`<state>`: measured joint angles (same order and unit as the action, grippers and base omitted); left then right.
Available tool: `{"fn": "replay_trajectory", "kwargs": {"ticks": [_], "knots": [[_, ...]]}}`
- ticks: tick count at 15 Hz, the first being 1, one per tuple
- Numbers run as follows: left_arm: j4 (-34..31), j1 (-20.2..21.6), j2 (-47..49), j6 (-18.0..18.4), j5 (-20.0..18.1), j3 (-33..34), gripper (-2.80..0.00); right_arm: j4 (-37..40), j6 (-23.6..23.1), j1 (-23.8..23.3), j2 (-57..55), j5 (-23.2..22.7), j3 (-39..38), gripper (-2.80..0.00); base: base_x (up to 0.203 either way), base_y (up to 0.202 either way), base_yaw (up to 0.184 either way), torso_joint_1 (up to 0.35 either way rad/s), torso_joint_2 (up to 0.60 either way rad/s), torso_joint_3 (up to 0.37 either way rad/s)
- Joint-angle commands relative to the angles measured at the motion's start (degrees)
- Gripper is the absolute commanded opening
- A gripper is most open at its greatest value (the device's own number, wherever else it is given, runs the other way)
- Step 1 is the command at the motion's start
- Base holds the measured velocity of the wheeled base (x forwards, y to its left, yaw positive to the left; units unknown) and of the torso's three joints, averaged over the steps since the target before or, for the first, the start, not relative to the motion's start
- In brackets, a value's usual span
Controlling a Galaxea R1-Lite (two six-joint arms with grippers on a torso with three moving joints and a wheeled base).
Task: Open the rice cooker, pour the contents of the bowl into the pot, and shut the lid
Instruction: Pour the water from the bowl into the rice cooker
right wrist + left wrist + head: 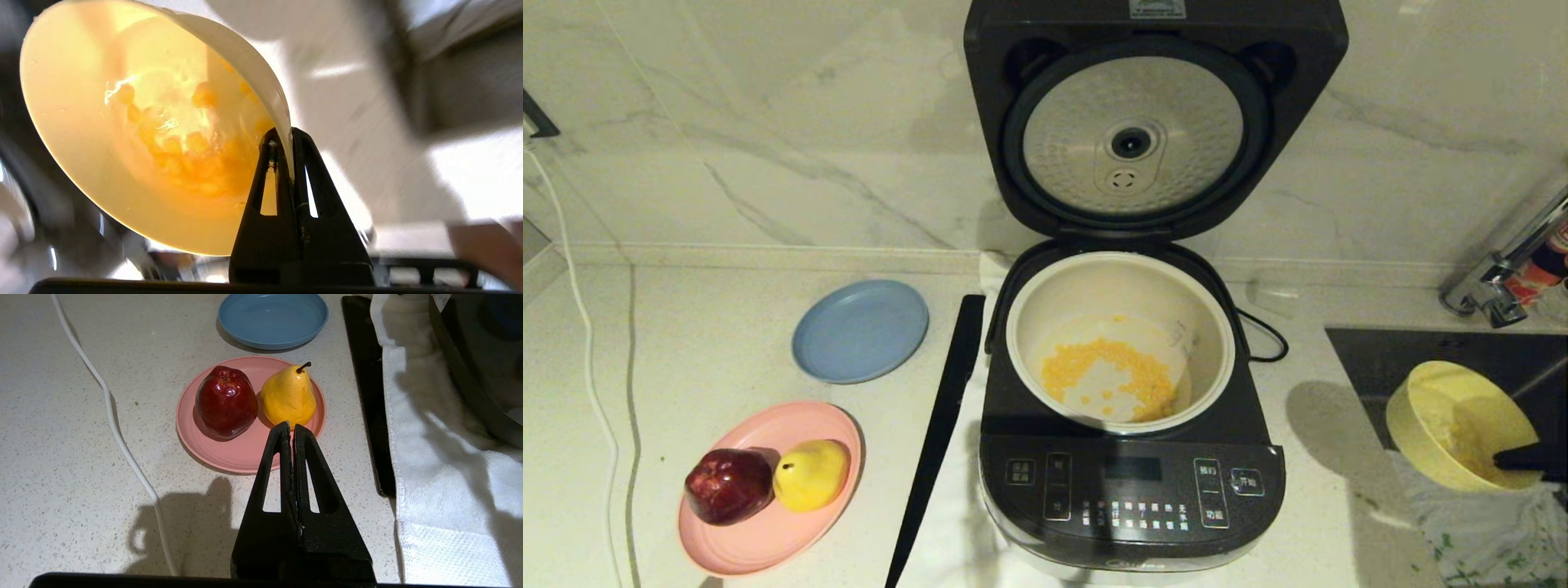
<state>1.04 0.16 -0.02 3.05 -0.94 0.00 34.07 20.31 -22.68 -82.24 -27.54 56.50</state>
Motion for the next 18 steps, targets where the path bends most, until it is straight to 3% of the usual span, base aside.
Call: {"fn": "replay_trajectory", "kwargs": {"ticks": [1,5,8,14,18], "knots": [[0.0,0.0,0.0,0.0,0.0,0.4,-2.80,2.8,0.3,7.9,4.8,1.4,0.0,-2.80,0.000,0.000,0.000,0.000,0.00,0.000],[0.0,0.0,0.0,0.0,0.0,0.4,-2.80,6.4,0.8,18.8,5.8,5.1,1.8,-2.80,0.000,0.000,0.000,0.000,0.00,0.000],[0.0,0.0,0.0,0.0,0.0,0.4,-2.80,8.9,4.6,27.1,5.3,6.7,7.2,-2.80,0.000,0.000,0.000,0.000,0.00,0.000],[0.0,0.0,0.0,0.0,0.1,0.4,-2.80,10.5,13.6,44.7,0.3,19.2,20.2,-2.80,0.000,0.000,0.000,0.000,0.00,0.000],[0.0,0.0,0.0,0.0,0.1,0.4,-2.80,10.8,15.7,53.9,-3.4,27.7,27.3,-2.80,0.000,0.000,0.000,0.000,0.00,0.000]]}}
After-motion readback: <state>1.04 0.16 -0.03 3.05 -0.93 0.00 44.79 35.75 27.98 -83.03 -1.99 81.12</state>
